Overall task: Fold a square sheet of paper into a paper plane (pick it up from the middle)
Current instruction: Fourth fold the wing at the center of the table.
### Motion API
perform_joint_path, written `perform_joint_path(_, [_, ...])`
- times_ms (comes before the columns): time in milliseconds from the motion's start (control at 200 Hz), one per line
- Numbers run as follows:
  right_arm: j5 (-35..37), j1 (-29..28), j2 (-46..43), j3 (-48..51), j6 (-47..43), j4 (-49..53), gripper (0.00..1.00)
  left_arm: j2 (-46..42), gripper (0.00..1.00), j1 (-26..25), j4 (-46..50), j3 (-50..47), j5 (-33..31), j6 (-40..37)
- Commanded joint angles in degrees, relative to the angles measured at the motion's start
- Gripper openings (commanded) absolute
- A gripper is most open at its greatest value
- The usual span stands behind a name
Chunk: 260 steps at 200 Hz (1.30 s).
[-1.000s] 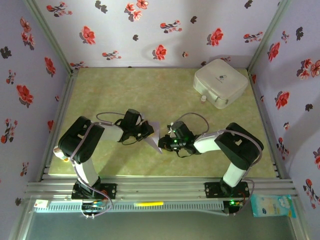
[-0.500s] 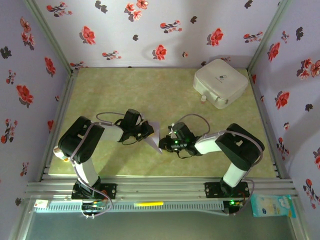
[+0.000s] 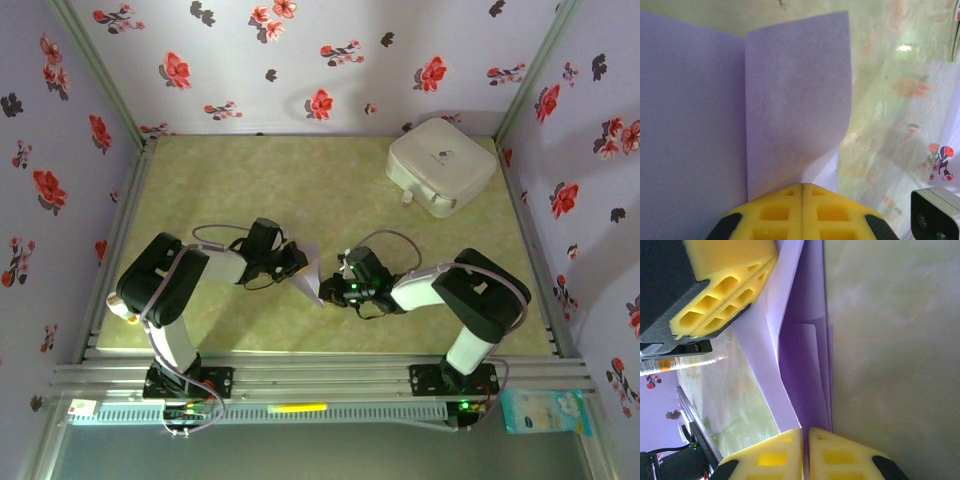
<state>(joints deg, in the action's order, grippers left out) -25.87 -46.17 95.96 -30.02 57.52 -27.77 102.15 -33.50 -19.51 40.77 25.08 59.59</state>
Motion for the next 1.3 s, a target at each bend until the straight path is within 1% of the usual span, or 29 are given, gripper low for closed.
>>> perform_joint_path(0, [-2.2,-0.9,-0.8,1.7,0.9,3.7,0.11,0.8,0.00,-0.3,2.4,-1.0,-2.6,-0.1])
perform_joint_path(400, [-2.3,-1.3,-0.9,2.3,0.0,6.1,0.07,0.9,0.00,-0.3,2.1,-1.3,-2.7,0.2])
perform_joint_path(505, [-2.3,-1.4,-1.4,2.5,0.0,6.5,0.09,0.9,0.00,-0.4,2.2,-1.2,-2.7,0.2])
perform_joint_path(750, [-1.8,-1.8,-4.6,3.4,-0.1,8.3,0.09,0.9,0.00,-0.3,2.2,-1.3,-2.7,0.3])
perform_joint_path(1065, [-3.1,-2.1,-2.9,3.1,0.1,6.8,0.07,1.1,0.00,-0.4,2.2,-1.4,-2.6,0.3])
perform_joint_path(1135, [-3.0,-2.3,-2.8,2.7,-0.4,8.1,0.07,1.1,0.00,-0.4,2.1,-1.3,-2.6,0.4])
perform_joint_path(1295, [-1.9,-2.7,-3.6,1.5,-2.6,14.4,0.07,1.1,0.00,-0.3,2.0,-1.4,-2.6,0.5])
